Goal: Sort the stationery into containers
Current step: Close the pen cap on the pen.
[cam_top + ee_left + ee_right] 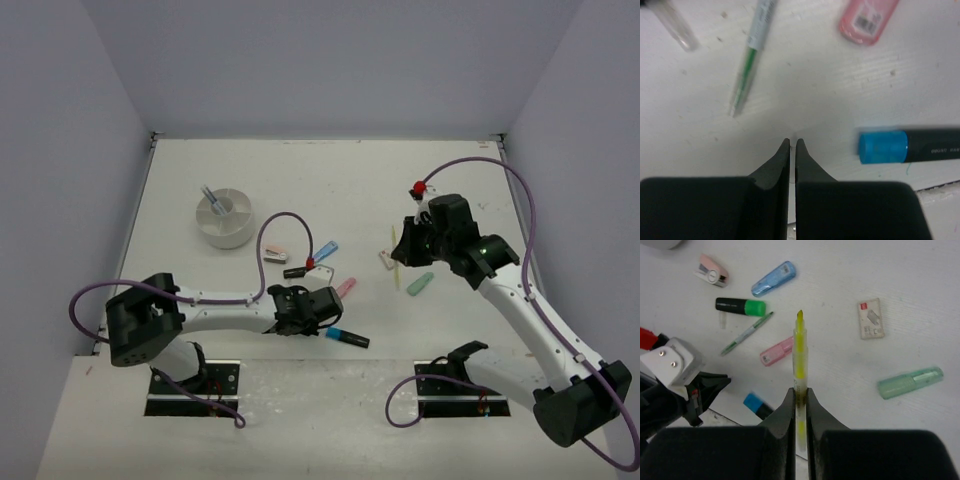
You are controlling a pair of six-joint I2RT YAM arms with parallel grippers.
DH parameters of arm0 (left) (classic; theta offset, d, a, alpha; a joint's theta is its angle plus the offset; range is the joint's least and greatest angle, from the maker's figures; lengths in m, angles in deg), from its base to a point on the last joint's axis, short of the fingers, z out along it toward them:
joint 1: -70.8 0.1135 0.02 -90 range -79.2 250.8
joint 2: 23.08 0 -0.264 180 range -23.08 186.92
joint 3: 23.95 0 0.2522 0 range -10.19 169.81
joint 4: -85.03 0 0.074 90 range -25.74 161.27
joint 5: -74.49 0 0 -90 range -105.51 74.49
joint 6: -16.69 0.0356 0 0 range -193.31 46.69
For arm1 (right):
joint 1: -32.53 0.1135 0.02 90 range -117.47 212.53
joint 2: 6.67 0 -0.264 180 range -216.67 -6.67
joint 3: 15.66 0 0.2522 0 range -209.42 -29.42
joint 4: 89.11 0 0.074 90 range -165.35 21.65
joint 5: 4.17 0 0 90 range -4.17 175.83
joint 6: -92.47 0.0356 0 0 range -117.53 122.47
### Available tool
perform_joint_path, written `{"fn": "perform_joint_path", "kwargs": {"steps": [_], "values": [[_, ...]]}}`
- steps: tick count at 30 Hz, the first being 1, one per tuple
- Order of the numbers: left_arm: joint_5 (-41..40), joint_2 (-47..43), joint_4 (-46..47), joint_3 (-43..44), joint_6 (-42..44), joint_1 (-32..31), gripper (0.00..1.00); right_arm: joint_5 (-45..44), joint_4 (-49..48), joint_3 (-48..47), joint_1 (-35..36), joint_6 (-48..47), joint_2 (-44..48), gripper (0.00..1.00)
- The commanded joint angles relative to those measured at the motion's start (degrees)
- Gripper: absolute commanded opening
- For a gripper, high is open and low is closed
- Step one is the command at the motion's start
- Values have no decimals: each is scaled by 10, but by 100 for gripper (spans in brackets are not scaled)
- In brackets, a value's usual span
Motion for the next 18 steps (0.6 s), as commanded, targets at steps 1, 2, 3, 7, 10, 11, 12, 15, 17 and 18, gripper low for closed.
{"fn": "perform_joint_path", "kwargs": {"steps": [1, 2, 3, 7, 10, 11, 12, 15, 17, 18], "values": [[-11, -96, 58, 46, 76, 100, 0, 232, -209, 85, 10, 10, 59, 0], [12, -123, 97, 48, 94, 129, 0, 273, -272, 117, 14, 32, 71, 0], [39, -147, 146, 51, 107, 159, 0, 301, -325, 142, 19, 54, 78, 0], [114, -228, 290, 60, 158, 197, 0, 359, -545, 223, 73, 142, 52, 0], [172, -260, 365, 64, 183, 211, 0, 374, -649, 231, 125, 183, 5, 0], [195, -267, 392, 61, 189, 213, 0, 367, -661, 223, 140, 183, -11, 0], [216, -274, 417, 58, 194, 214, 0, 359, -672, 216, 154, 183, -25, 0], [245, -288, 457, 46, 191, 215, 0, 323, -694, 205, 168, 182, -45, 0], [249, -297, 471, 34, 189, 214, 0, 301, -700, 197, 170, 181, -50, 0], [246, -299, 470, 32, 188, 215, 0, 294, -700, 196, 171, 178, -49, 0]]}}
